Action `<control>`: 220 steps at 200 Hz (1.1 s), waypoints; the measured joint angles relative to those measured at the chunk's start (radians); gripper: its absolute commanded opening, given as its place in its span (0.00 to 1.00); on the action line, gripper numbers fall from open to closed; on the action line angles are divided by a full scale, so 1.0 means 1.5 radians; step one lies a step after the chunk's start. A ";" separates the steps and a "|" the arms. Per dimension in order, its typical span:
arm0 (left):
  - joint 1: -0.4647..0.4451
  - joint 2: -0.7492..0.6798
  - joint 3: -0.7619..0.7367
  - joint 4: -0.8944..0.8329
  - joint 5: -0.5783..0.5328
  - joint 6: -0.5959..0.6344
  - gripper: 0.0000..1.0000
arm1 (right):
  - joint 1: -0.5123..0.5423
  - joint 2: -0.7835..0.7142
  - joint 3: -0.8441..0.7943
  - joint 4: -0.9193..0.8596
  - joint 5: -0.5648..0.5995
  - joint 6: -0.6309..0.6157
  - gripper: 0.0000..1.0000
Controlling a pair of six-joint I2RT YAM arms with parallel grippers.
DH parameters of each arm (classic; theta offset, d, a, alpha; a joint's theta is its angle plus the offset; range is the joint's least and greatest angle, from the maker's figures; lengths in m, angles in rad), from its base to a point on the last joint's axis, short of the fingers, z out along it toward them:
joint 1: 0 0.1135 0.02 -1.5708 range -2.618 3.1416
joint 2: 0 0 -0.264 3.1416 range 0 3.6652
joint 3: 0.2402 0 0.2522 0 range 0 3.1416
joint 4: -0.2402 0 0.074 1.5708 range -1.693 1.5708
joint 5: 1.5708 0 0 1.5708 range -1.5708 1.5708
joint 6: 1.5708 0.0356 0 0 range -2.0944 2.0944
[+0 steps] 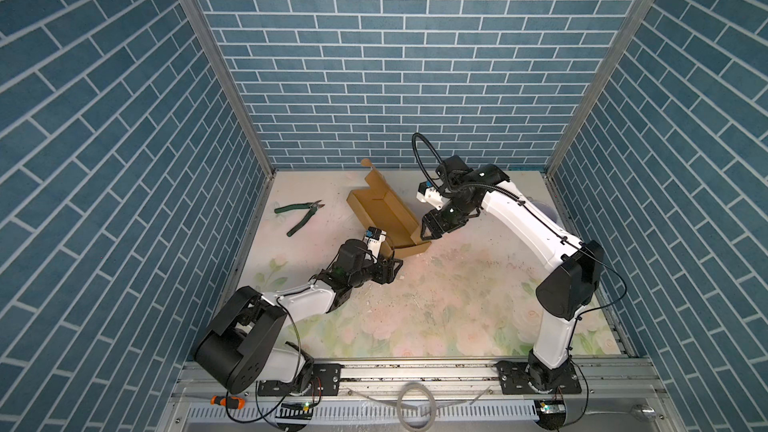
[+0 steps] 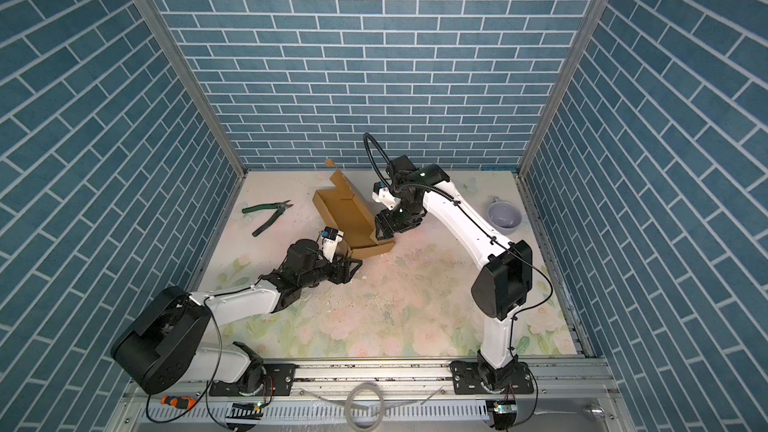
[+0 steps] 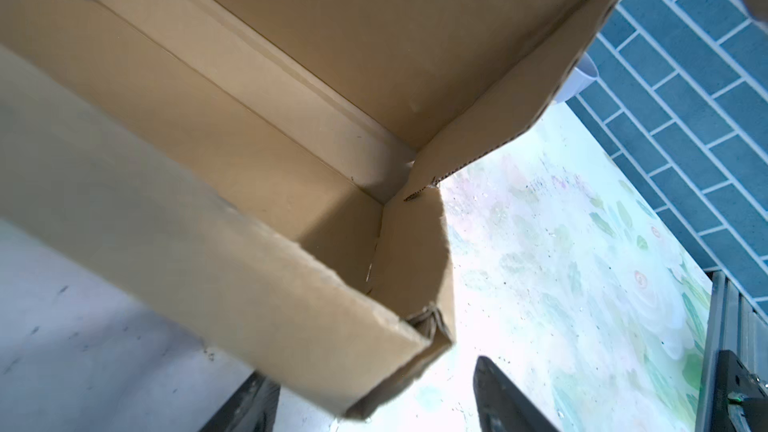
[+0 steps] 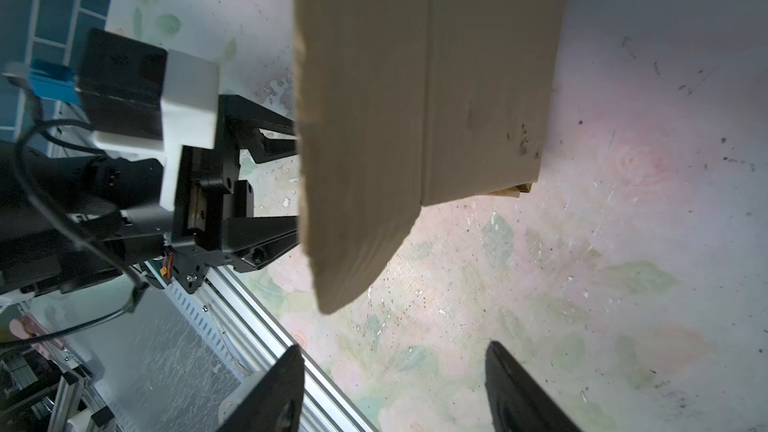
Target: Fold the paper box
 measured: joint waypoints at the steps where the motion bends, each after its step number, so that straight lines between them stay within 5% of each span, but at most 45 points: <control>1: 0.000 -0.002 0.000 -0.002 0.000 0.000 0.74 | 0.000 0.000 0.002 0.000 -0.001 0.000 0.70; 63: 0.032 -0.180 -0.057 -0.064 -0.033 -0.044 0.73 | -0.020 0.028 0.147 0.076 -0.012 0.093 0.58; 99: 0.066 -0.293 -0.037 -0.189 -0.074 -0.051 0.71 | -0.002 0.148 0.241 0.122 0.030 0.155 0.53; 137: 0.157 -0.379 0.084 -0.347 -0.105 -0.029 0.70 | 0.069 0.200 0.136 0.165 0.082 0.183 0.50; 163: 0.207 -0.309 0.181 -0.357 -0.069 -0.016 0.70 | 0.106 0.200 0.043 0.204 0.085 0.205 0.48; 220: 0.210 0.050 0.323 -0.300 0.005 -0.005 0.67 | 0.107 0.202 -0.071 0.276 0.099 0.229 0.46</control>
